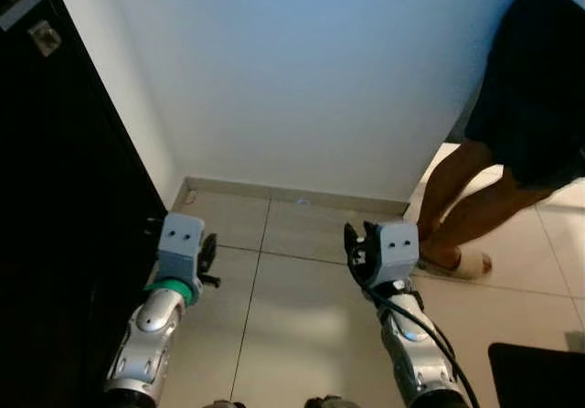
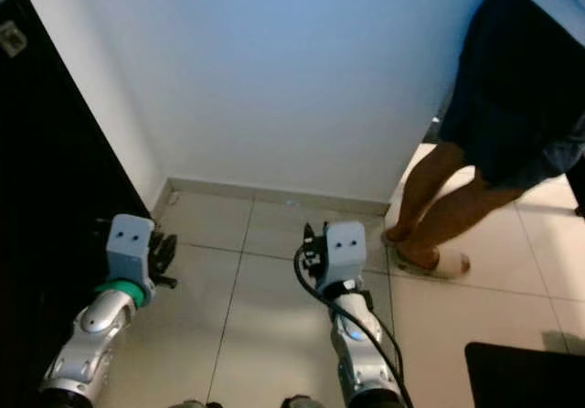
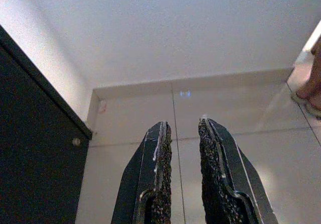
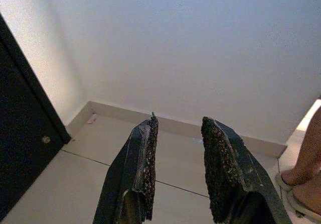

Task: Hang keys on a hook

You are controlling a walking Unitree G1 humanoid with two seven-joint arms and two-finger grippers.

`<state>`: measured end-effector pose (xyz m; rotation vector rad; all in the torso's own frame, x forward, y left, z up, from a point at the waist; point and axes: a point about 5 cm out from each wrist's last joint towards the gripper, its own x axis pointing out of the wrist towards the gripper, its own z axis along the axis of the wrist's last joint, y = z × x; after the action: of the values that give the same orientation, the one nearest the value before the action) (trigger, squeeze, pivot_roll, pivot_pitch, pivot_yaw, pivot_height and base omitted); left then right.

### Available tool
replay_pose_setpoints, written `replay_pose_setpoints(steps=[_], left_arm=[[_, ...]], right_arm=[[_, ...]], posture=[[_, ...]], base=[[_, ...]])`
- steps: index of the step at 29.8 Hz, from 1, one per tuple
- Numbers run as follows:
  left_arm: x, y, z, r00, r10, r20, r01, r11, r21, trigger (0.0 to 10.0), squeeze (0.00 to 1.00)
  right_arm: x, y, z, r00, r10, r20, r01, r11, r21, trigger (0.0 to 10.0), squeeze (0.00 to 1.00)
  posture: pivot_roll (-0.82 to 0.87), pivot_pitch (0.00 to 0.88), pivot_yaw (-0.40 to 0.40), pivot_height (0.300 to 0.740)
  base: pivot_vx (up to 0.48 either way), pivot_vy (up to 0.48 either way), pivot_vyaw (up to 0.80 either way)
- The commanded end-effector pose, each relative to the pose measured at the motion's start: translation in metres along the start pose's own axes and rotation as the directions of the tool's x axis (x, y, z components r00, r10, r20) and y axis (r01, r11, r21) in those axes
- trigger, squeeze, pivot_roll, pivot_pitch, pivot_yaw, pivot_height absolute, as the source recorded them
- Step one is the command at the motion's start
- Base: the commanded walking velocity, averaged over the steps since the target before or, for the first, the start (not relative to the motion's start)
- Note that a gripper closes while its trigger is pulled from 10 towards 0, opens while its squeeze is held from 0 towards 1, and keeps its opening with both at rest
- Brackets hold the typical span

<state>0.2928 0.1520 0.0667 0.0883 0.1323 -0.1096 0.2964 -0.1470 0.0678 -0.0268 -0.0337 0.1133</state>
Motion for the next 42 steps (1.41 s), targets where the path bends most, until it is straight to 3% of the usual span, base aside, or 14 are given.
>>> replay_pose_setpoints(steps=[1,3,5,8,9,14,19,23,28,31,35,39,41,42], left_arm=[[0.000,0.004,0.006,0.998,0.042,0.042,-0.042,0.999,-0.005,10.0,0.00],[0.000,0.015,0.008,0.988,0.139,0.066,-0.138,0.990,-0.018,10.0,0.00],[0.001,0.018,0.010,0.982,0.170,0.078,-0.170,0.985,-0.014,10.0,0.00],[0.007,0.025,0.026,0.970,0.194,0.143,-0.200,0.979,0.029,10.0,0.00],[0.013,0.038,0.045,0.953,0.226,0.203,-0.237,0.971,0.034,10.0,0.00],[0.016,0.053,0.061,0.944,0.229,0.239,-0.243,0.970,0.028,10.0,0.00],[0.017,0.046,0.048,0.959,0.222,0.178,-0.231,0.972,0.034,10.0,0.00],[0.014,0.037,0.042,0.972,0.172,0.159,-0.183,0.981,0.057,10.0,0.00],[0.008,0.025,0.023,0.991,0.110,0.075,-0.109,0.994,-0.014,10.0,0.00],[0.011,0.004,0.021,0.998,0.046,0.051,-0.043,0.998,-0.045,10.0,0.00],[0.009,-0.009,0.023,0.998,-0.016,0.058,0.018,1.000,-0.021,10.0,0.00],[0.007,-0.004,0.026,0.995,0.020,0.100,-0.022,0.999,0.025,10.0,0.00],[0.007,0.010,0.031,0.982,0.121,0.144,-0.129,0.990,0.049,10.0,0.00],[0.007,0.010,0.031,0.982,0.121,0.144,-0.129,0.990,0.049,10.0,0.00]], right_arm=[[-0.003,-0.002,-0.007,0.999,-0.002,-0.039,0.002,1.000,0.001,10.0,0.00],[-0.005,-0.001,-0.009,0.999,0.013,-0.045,-0.014,1.000,-0.005,10.0,0.00],[-0.006,-0.002,-0.009,0.999,0.013,-0.045,-0.014,1.000,-0.007,10.0,0.00],[-0.007,-0.009,-0.008,0.999,-0.005,-0.048,0.005,1.000,-0.013,10.0,0.00],[-0.008,-0.017,-0.012,0.997,-0.043,-0.066,0.043,0.999,-0.009,10.0,0.00],[-0.005,-0.016,-0.009,0.998,-0.026,-0.058,0.025,1.000,-0.012,10.0,0.00],[0.004,-0.023,0.007,0.998,-0.064,0.002,0.064,0.998,-0.010,10.0,0.00],[-0.003,-0.030,-0.002,0.993,-0.113,-0.024,0.113,0.994,0.002,10.0,0.00],[-0.016,-0.021,-0.012,0.995,-0.087,-0.055,0.088,0.996,0.002,10.0,0.00],[-0.012,-0.018,-0.006,0.996,-0.082,-0.024,0.082,0.997,0.002,10.0,0.00],[-0.010,-0.020,-0.002,0.994,-0.106,-0.008,0.106,0.994,0.003,10.0,0.00],[-0.007,-0.010,0.006,0.999,-0.037,0.023,0.037,0.999,-0.020,10.0,0.00],[-0.004,-0.005,0.011,0.999,0.007,0.035,-0.006,1.000,-0.028,10.0,0.00],[-0.004,-0.005,0.011,0.999,0.007,0.035,-0.006,1.000,-0.028,10.0,0.00]], posture=[[0.01,0.069,0.090,0.740],[-0.01,0.055,0.078,0.740],[-0.01,0.061,0.070,0.740],[0.00,0.091,0.066,0.740],[0.01,0.072,0.053,0.740],[-0.01,0.040,0.048,0.740],[-0.01,0.087,0.091,0.740],[-0.01,0.081,0.095,0.740],[-0.04,0.057,0.091,0.740],[-0.04,0.067,0.116,0.740],[-0.04,0.049,0.114,0.740],[-0.04,0.035,0.087,0.740],[-0.03,0.034,0.090,0.740],[-0.03,0.034,0.090,0.740]], base=[[0.000,0.000,0.00],[0.000,0.000,0.00],[0.000,0.000,0.00],[0.000,0.000,0.00],[0.000,0.000,0.00],[0.000,0.000,0.00],[0.000,0.000,0.00],[0.000,0.000,0.00],[0.000,0.000,0.00],[0.000,0.000,0.00],[0.000,0.000,0.00],[0.000,0.000,0.00],[0.000,0.000,0.00],[0.000,0.000,0.00]])
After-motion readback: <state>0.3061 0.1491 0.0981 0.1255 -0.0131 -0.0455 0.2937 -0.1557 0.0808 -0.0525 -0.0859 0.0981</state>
